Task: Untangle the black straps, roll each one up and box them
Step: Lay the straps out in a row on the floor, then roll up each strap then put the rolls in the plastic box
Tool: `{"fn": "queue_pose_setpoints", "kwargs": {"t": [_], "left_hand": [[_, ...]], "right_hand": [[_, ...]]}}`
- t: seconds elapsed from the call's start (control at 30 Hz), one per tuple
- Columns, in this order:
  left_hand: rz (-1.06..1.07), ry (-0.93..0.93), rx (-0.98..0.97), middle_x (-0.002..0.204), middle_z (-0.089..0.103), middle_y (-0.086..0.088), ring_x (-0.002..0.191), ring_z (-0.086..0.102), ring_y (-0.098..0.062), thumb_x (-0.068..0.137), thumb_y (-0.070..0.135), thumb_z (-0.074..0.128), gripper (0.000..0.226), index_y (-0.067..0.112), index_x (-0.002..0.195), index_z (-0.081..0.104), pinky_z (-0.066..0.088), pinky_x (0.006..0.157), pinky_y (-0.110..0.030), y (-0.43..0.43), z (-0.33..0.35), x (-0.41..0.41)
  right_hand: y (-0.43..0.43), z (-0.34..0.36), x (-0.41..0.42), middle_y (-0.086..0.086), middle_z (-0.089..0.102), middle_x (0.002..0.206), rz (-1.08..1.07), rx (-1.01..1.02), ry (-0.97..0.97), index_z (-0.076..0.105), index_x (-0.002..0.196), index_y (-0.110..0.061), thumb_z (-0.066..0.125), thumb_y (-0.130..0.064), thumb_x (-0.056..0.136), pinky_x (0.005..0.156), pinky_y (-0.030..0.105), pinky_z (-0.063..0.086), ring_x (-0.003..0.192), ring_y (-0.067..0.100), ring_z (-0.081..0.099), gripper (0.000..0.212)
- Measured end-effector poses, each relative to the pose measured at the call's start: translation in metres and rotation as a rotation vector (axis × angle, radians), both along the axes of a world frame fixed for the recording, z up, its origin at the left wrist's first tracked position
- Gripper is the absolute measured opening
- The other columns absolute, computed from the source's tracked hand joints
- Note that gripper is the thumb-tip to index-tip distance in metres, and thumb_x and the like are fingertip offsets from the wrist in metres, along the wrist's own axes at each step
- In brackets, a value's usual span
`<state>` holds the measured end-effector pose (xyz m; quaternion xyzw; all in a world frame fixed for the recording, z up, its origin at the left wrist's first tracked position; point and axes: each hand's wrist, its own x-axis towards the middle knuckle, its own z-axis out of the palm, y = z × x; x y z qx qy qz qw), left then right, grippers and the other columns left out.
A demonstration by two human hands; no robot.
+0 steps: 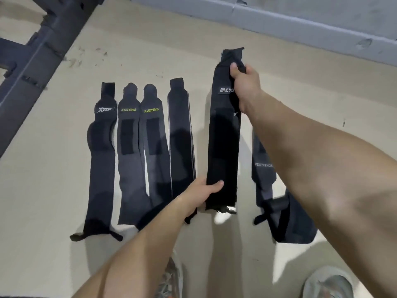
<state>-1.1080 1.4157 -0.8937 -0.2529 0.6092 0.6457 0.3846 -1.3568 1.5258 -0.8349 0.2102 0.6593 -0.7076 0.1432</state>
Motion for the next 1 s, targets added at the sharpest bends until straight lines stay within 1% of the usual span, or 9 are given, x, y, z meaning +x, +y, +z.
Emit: {"fn": "queue_pose_setpoints", "kwargs": {"t": [0.2, 0.33, 0.43, 0.47, 0.53, 0.7, 0.83, 0.93, 1.0], "left_hand": [[0.170, -0.026, -0.026, 0.118, 0.075, 0.004, 0.114, 0.070, -0.016, 0.094, 0.026, 0.072, 0.037, 0.022, 0.130, 0.066, 0.049, 0.109, -0.041, -0.009, -0.036, -0.014], [0.242, -0.029, -0.053, 0.112, 0.077, 0.003, 0.107, 0.072, -0.017, 0.096, 0.020, 0.069, 0.025, 0.021, 0.121, 0.069, 0.053, 0.103, -0.041, -0.010, -0.045, -0.010], [0.257, -0.041, -0.109, 0.111, 0.076, 0.006, 0.108, 0.072, -0.017, 0.098, 0.018, 0.065, 0.021, 0.026, 0.118, 0.066, 0.056, 0.098, -0.040, -0.008, -0.049, -0.008], [0.253, -0.037, -0.122, 0.112, 0.075, 0.008, 0.109, 0.071, -0.016, 0.097, 0.018, 0.065, 0.022, 0.027, 0.118, 0.065, 0.055, 0.100, -0.040, -0.007, -0.050, -0.006], [0.231, -0.022, -0.152, 0.116, 0.073, 0.010, 0.112, 0.069, -0.013, 0.096, 0.021, 0.065, 0.026, 0.029, 0.121, 0.063, 0.052, 0.105, -0.039, -0.003, -0.051, -0.002], [0.186, 0.000, -0.478, 0.129, 0.064, 0.002, 0.111, 0.063, -0.019, 0.099, 0.028, 0.061, 0.049, 0.026, 0.144, 0.039, 0.051, 0.096, -0.033, 0.011, -0.046, 0.014], [0.043, 0.142, -0.722, 0.134, 0.057, -0.003, 0.114, 0.059, -0.025, 0.101, 0.017, 0.052, 0.046, 0.024, 0.144, 0.035, 0.050, 0.093, -0.038, 0.022, -0.032, 0.034], [-0.195, 0.103, -0.788, 0.139, 0.055, -0.007, 0.123, 0.055, -0.028, 0.101, 0.015, 0.043, 0.044, 0.018, 0.145, 0.042, 0.047, 0.098, -0.040, 0.025, -0.025, 0.046], [-0.373, 0.046, -0.817, 0.132, 0.059, -0.007, 0.117, 0.058, -0.033, 0.096, 0.020, 0.043, 0.046, 0.021, 0.142, 0.044, 0.050, 0.091, -0.044, 0.025, -0.014, 0.047]], "right_hand": [[-0.016, -0.058, -0.043, 0.017, 0.073, 0.110, -0.002, 0.021, -0.015, 0.064, 0.096, -0.017, 0.056, -0.030, 0.099, 0.086, 0.057, 0.059, 0.104, 0.036, 0.071, 0.016], [-0.028, -0.070, -0.061, 0.015, 0.068, 0.121, 0.119, 0.000, -0.077, 0.057, 0.123, -0.012, 0.054, -0.028, 0.101, 0.090, 0.048, 0.060, 0.107, 0.033, 0.069, 0.027], [-0.026, -0.076, -0.039, 0.012, 0.045, 0.148, 0.312, 0.445, -0.125, 0.031, 0.152, -0.009, 0.058, -0.036, 0.093, 0.107, 0.044, 0.045, 0.130, 0.033, 0.051, 0.070], [-0.023, -0.080, -0.020, 0.012, 0.039, 0.152, 0.363, 0.571, -0.108, 0.027, 0.155, -0.013, 0.056, -0.032, 0.093, 0.112, 0.045, 0.040, 0.136, 0.034, 0.044, 0.071], [-0.014, -0.093, 0.031, 0.012, 0.038, 0.153, 0.469, 0.621, -0.051, 0.032, 0.156, -0.020, 0.052, -0.023, 0.093, 0.116, 0.047, 0.035, 0.139, 0.036, 0.039, 0.066], [0.011, -0.111, 0.148, 0.008, 0.049, 0.144, 0.659, 0.779, 0.066, 0.056, 0.141, -0.024, 0.052, -0.017, 0.094, 0.112, 0.039, 0.040, 0.132, 0.031, 0.047, 0.048], [0.012, -0.103, 0.213, 0.006, 0.052, 0.135, 0.591, 0.828, -0.062, 0.062, 0.133, -0.023, 0.051, -0.014, 0.091, 0.099, 0.039, 0.049, 0.122, 0.026, 0.054, 0.044], [0.011, -0.096, 0.239, 0.002, 0.049, 0.146, 0.641, 0.752, -0.178, 0.058, 0.140, -0.020, 0.047, -0.013, 0.092, 0.103, 0.039, 0.047, 0.129, 0.024, 0.053, 0.050], [0.014, -0.089, 0.245, -0.001, 0.051, 0.149, 0.670, 0.709, -0.197, 0.058, 0.141, -0.019, 0.045, -0.013, 0.090, 0.106, 0.039, 0.045, 0.134, 0.025, 0.050, 0.053]]}}
